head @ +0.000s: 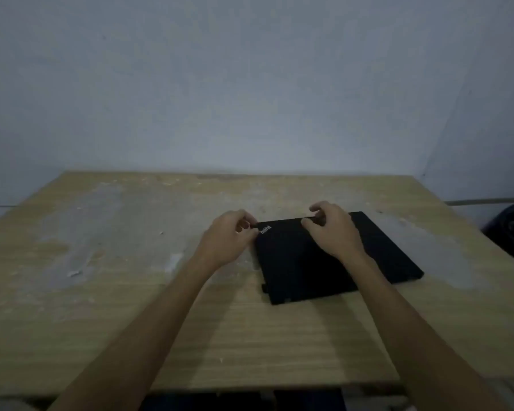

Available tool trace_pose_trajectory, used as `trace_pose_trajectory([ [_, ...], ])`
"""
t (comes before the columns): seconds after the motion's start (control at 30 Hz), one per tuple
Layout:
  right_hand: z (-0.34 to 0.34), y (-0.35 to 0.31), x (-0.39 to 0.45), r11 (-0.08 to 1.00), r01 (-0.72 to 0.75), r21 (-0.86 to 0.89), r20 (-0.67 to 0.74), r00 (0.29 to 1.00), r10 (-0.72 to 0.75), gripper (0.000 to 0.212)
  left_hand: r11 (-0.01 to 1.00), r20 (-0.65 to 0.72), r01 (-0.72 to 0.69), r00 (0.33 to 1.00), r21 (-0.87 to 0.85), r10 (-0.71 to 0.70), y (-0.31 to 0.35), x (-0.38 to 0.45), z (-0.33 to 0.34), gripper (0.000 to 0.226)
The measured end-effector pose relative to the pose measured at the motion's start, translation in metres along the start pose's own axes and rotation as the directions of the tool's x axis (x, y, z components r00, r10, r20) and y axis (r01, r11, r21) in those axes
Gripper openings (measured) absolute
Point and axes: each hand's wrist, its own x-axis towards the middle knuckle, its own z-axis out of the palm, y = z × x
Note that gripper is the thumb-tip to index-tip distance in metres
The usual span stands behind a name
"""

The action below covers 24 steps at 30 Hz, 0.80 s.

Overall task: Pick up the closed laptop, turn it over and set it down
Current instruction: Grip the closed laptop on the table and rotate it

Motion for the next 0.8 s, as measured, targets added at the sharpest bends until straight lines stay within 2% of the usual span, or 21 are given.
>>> trace_pose_trajectory([
  [0.13, -0.017, 0.039, -0.009, 0.975, -0.145, -0.167, -0.084, 0.988, 0.133, 0.050, 0.991, 0.040, 0.020, 0.999, 0.133, -0.025, 0.011, 0.001, 0.020, 0.029],
  [0.23, -0.020, 0.065, -0.010, 0.906, -0.315, -0.282, -0.108, 0.949, 0.296, 0.070, 0.978, 0.095, 0.021, 0.995, 0.206, -0.042, 0.015, 0.010, 0.040, 0.042],
  [0.33, -0.017, 0.080, -0.009, 0.863, -0.393, -0.316, -0.094, 0.919, 0.384, 0.091, 0.967, 0.112, 0.067, 0.989, 0.245, -0.097, 0.017, 0.019, 0.057, 0.055],
  [0.4, -0.015, 0.085, -0.006, 0.851, -0.402, -0.337, -0.080, 0.913, 0.400, 0.097, 0.950, 0.098, 0.099, 0.986, 0.295, -0.133, 0.016, 0.026, 0.066, 0.061],
  [0.53, -0.014, 0.087, -0.001, 0.843, -0.407, -0.352, -0.099, 0.912, 0.399, 0.097, 0.908, 0.062, 0.114, 0.987, 0.402, -0.151, 0.012, 0.036, 0.073, 0.067],
  [0.73, -0.018, 0.088, 0.005, 0.865, -0.438, -0.245, -0.152, 0.899, 0.411, 0.092, 0.922, 0.055, 0.173, 0.977, 0.345, -0.204, 0.010, 0.057, 0.076, 0.067],
  [0.8, -0.018, 0.089, 0.006, 0.872, -0.434, -0.227, -0.170, 0.899, 0.404, 0.088, 0.909, 0.055, 0.171, 0.977, 0.381, -0.207, 0.011, 0.062, 0.076, 0.069],
])
